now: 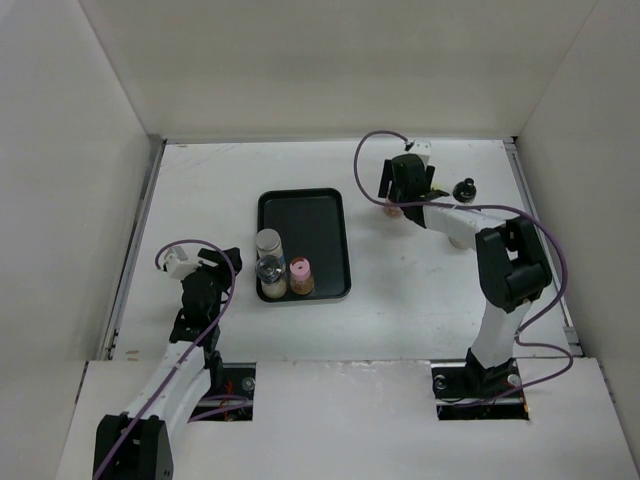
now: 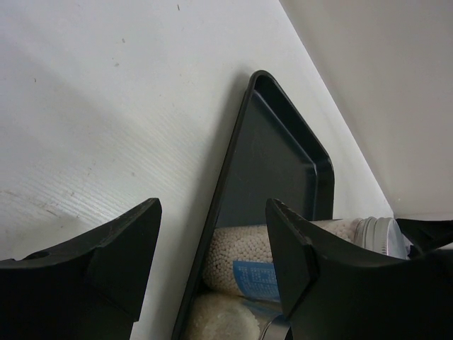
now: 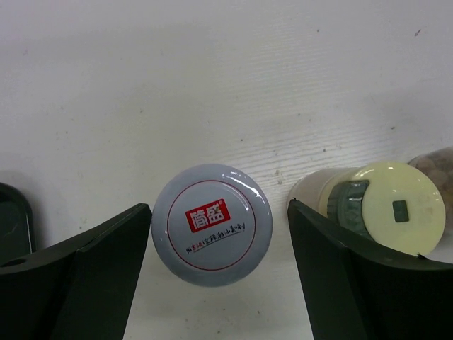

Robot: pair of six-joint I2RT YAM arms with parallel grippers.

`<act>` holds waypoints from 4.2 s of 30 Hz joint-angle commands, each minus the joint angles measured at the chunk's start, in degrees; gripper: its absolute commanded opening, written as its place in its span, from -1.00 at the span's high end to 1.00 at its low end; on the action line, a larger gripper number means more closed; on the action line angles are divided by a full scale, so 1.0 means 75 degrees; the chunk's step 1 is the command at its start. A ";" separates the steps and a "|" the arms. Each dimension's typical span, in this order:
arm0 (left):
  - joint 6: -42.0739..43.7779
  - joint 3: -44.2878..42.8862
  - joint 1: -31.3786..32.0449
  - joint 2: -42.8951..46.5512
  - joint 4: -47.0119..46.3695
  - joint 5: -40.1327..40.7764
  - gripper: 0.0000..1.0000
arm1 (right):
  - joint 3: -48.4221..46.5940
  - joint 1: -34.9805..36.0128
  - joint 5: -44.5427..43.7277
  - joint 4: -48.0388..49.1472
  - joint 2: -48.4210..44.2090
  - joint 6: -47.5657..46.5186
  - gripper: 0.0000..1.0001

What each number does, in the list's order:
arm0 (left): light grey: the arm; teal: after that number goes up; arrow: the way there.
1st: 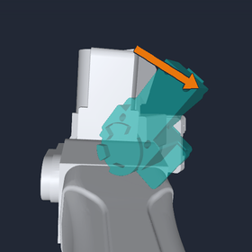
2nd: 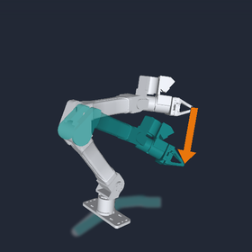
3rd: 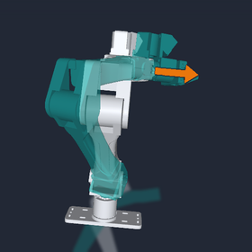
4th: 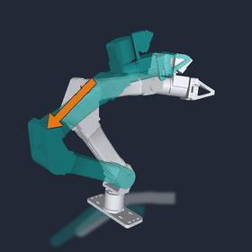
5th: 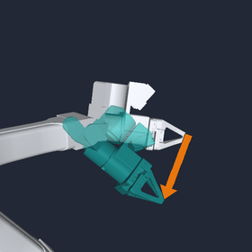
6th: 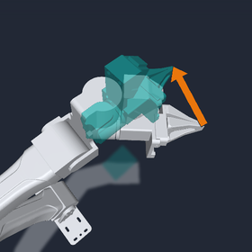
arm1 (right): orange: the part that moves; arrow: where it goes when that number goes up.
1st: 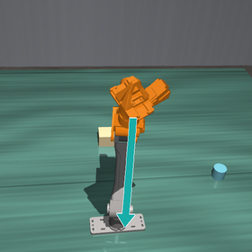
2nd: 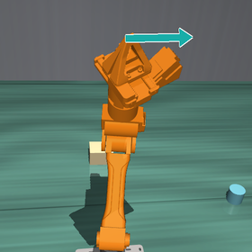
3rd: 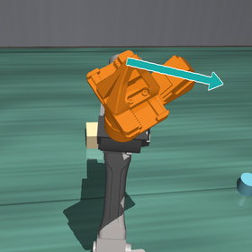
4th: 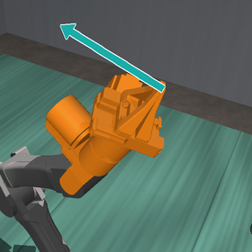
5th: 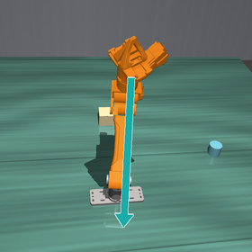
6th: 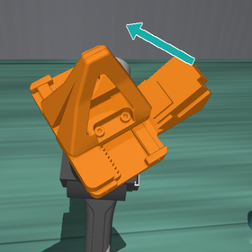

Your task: Organize the condiment bottles

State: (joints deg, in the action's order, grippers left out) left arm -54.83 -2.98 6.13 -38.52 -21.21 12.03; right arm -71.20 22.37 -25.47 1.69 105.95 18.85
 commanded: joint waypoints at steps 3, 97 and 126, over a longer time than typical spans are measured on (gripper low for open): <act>0.0115 0.0011 0.0009 0.0015 -0.0336 0.0060 -0.17 | -0.0526 -0.0082 0.0162 0.0032 0.0170 0.0029 -0.54; 0.0291 -0.0036 0.0372 -0.0055 -0.0476 0.0306 -0.17 | 0.1326 -0.0867 -0.0870 0.0782 -0.1648 0.0123 -0.75; 0.0268 -0.0036 0.0325 -0.0032 -0.0477 0.0236 -0.17 | -0.0046 -0.1161 -0.0236 0.0067 -0.0322 -0.0017 0.07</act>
State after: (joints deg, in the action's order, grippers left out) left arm -53.28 -2.98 8.75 -39.55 -22.11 14.31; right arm -68.95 13.52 -27.64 2.50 104.62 18.48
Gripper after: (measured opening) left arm 0.585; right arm 0.527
